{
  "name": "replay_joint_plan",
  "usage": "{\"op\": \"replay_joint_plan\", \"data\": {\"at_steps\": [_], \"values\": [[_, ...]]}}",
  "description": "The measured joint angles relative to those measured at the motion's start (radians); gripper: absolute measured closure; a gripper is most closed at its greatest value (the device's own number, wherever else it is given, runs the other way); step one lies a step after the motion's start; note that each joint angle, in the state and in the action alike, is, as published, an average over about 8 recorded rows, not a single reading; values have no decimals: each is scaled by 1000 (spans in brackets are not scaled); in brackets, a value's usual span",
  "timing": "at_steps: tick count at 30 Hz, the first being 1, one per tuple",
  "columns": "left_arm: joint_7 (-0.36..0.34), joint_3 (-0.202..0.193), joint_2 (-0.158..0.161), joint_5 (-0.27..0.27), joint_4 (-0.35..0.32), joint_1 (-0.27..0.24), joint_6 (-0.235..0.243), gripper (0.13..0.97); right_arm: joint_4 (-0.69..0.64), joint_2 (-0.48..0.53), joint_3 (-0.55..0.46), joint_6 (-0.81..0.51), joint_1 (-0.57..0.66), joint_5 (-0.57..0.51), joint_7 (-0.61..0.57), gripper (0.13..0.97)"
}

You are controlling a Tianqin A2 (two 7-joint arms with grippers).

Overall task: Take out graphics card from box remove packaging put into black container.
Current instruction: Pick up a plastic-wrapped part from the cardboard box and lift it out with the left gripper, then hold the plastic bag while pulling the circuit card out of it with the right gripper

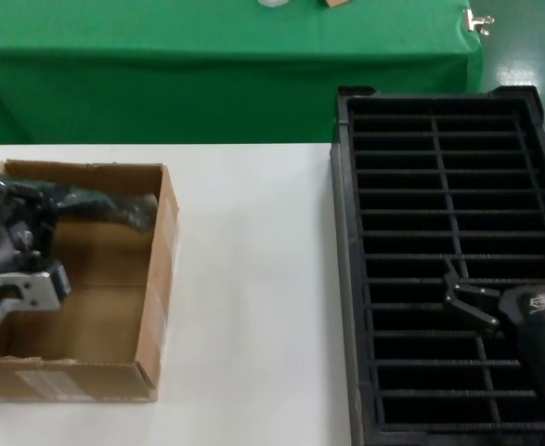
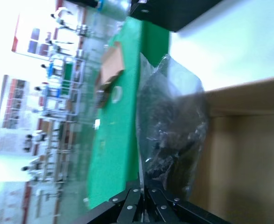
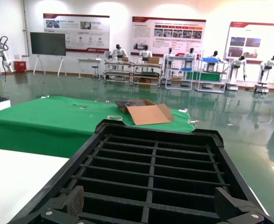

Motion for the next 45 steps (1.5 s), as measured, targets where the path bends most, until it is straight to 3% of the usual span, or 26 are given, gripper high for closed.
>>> {"op": "replay_joint_plan", "data": {"at_steps": [3, 6, 10, 13, 17, 23, 30, 45], "values": [[-60, -66, 2, 49, -107, 47, 35, 958, 0, 0, 0, 0, 0, 0, 0, 129], [-114, -119, -3, 64, -203, 85, 65, 958, 0, 0, 0, 0, 0, 0, 0, 129], [-183, -161, -17, 33, -311, 122, 98, 958, 0, 0, 0, 0, 0, 0, 0, 129], [-230, -171, -30, -8, -374, 144, 121, 958, 0, 0, 0, 0, 0, 0, 0, 129], [-270, -152, -45, -63, -426, 172, 146, 958, 0, 0, 0, 0, 0, 0, 0, 129], [-286, -74, -63, -133, -460, 216, 172, 958, 0, 0, 0, 0, 0, 0, 0, 129], [-290, -3, -66, -158, -482, 238, 183, 958, 0, 0, 0, 0, 0, 0, 0, 129], [-295, 13, -65, -158, -489, 242, 186, 958, 2, 2, -3, -1, 1, 1, 2, 129]]}}
